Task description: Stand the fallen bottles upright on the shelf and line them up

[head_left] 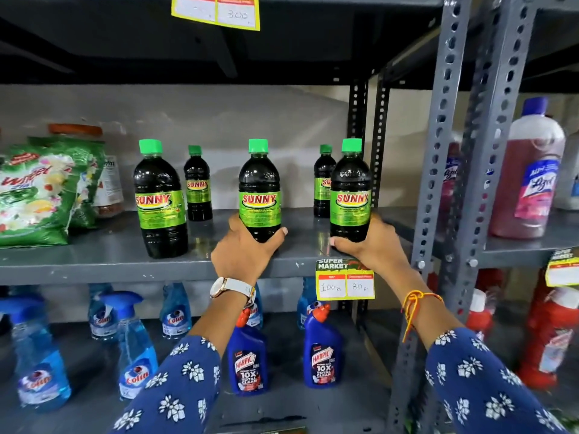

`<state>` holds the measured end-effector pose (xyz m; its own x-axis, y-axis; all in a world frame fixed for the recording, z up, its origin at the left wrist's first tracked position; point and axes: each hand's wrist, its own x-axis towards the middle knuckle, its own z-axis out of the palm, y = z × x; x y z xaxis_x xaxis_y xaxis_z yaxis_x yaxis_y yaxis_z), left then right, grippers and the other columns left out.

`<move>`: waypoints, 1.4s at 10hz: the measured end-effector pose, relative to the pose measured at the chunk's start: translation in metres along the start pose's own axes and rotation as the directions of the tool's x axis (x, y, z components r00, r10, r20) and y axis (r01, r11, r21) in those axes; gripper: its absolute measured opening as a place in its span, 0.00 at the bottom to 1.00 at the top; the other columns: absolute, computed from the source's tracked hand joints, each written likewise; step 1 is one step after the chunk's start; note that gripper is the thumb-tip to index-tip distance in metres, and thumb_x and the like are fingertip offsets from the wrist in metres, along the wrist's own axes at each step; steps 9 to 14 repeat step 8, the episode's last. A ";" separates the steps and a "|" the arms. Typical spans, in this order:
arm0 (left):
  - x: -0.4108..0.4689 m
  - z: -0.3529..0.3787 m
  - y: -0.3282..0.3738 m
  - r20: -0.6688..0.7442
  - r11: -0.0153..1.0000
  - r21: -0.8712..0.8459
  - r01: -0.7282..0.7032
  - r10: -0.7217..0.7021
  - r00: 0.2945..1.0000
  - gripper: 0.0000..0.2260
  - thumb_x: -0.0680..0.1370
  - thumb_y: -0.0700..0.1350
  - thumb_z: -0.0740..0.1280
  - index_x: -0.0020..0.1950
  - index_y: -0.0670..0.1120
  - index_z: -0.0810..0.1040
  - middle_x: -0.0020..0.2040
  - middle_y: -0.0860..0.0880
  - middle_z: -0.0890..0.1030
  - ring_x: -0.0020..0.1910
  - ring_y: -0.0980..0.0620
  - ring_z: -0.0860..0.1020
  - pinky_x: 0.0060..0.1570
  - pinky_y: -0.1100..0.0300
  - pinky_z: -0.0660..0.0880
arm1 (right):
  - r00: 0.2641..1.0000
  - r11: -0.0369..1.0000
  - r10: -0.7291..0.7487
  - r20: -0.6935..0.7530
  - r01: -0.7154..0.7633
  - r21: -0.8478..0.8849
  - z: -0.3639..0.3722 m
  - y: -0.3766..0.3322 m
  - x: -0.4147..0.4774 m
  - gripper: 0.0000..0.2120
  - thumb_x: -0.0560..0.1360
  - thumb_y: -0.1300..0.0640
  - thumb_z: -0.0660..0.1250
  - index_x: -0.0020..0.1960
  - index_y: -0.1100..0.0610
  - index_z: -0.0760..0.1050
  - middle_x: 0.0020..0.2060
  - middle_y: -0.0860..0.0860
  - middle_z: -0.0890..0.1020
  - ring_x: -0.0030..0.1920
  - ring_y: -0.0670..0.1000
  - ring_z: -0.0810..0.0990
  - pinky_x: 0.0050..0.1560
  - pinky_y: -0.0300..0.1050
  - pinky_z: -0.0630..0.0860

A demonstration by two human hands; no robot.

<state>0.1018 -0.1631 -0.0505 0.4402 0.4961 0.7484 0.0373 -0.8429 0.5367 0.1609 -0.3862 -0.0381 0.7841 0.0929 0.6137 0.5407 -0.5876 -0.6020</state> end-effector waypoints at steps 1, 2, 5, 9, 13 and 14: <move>0.000 0.000 0.000 -0.001 1.000 0.007 -0.008 0.008 1.000 0.34 0.65 0.69 0.66 0.51 0.41 0.69 0.36 0.42 0.81 0.36 0.40 0.80 0.31 0.58 0.66 | 1.000 1.000 0.003 0.005 -0.003 0.010 0.000 -0.001 -0.001 0.27 0.58 0.40 0.75 0.52 0.49 0.72 0.46 0.49 0.81 0.47 0.51 0.80 0.50 0.45 0.74; 0.000 0.000 0.000 0.000 1.000 0.006 0.001 -0.001 1.000 0.34 0.65 0.70 0.66 0.51 0.40 0.69 0.36 0.42 0.81 0.36 0.40 0.80 0.31 0.57 0.66 | 1.000 1.000 0.004 0.005 -0.004 0.016 -0.001 -0.002 -0.001 0.27 0.58 0.40 0.75 0.52 0.48 0.71 0.45 0.48 0.80 0.46 0.50 0.78 0.50 0.45 0.74; -0.003 -0.017 0.001 0.079 0.994 -0.113 -0.005 0.014 0.997 0.45 0.66 0.70 0.65 0.70 0.40 0.59 0.56 0.39 0.79 0.52 0.38 0.78 0.44 0.48 0.75 | 0.992 0.978 0.124 -0.007 -0.121 0.171 -0.015 -0.019 -0.008 0.53 0.58 0.37 0.76 0.71 0.58 0.56 0.60 0.49 0.74 0.57 0.47 0.71 0.56 0.42 0.67; 0.068 -0.093 0.007 -0.310 0.887 -0.107 -0.449 0.400 0.863 0.25 0.78 0.53 0.54 0.68 0.37 0.68 0.67 0.37 0.71 0.65 0.40 0.70 0.62 0.49 0.67 | 0.741 0.886 -0.448 -0.500 0.443 -0.138 -0.022 -0.140 0.020 0.41 0.74 0.37 0.59 0.75 0.61 0.52 0.75 0.61 0.58 0.75 0.57 0.53 0.73 0.44 0.47; 0.068 -0.093 0.007 -0.310 0.887 -0.107 -0.449 0.400 0.863 0.25 0.78 0.53 0.54 0.68 0.37 0.68 0.67 0.37 0.71 0.65 0.40 0.70 0.62 0.49 0.67 | 0.741 0.886 -0.448 -0.500 0.443 -0.138 -0.022 -0.140 0.020 0.41 0.74 0.37 0.59 0.75 0.61 0.52 0.75 0.61 0.58 0.75 0.57 0.53 0.73 0.44 0.47; 0.068 -0.093 0.007 -0.310 0.887 -0.107 -0.449 0.400 0.863 0.25 0.78 0.53 0.54 0.68 0.37 0.68 0.67 0.37 0.71 0.65 0.40 0.70 0.62 0.49 0.67 | 0.741 0.886 -0.448 -0.500 0.443 -0.138 -0.022 -0.140 0.020 0.41 0.74 0.37 0.59 0.75 0.61 0.52 0.75 0.61 0.58 0.75 0.57 0.53 0.73 0.44 0.47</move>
